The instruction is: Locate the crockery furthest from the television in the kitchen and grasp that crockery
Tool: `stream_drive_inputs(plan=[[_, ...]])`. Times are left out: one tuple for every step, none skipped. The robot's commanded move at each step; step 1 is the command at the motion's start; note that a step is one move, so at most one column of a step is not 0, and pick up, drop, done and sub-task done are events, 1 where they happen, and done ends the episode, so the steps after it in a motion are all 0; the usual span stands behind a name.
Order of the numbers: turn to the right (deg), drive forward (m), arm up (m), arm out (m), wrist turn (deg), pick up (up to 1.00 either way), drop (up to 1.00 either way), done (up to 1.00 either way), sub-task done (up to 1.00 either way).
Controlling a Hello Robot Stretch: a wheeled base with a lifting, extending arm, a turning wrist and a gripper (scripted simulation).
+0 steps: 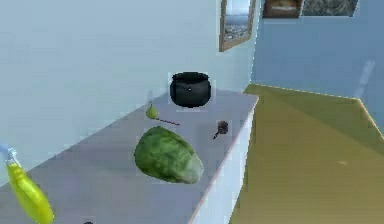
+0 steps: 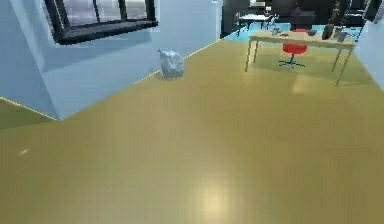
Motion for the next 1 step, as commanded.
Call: stream_drive_inputs(plan=[[-45.0,0.00,0.00,0.00,0.0,0.00,0.00,0.00,0.00]])
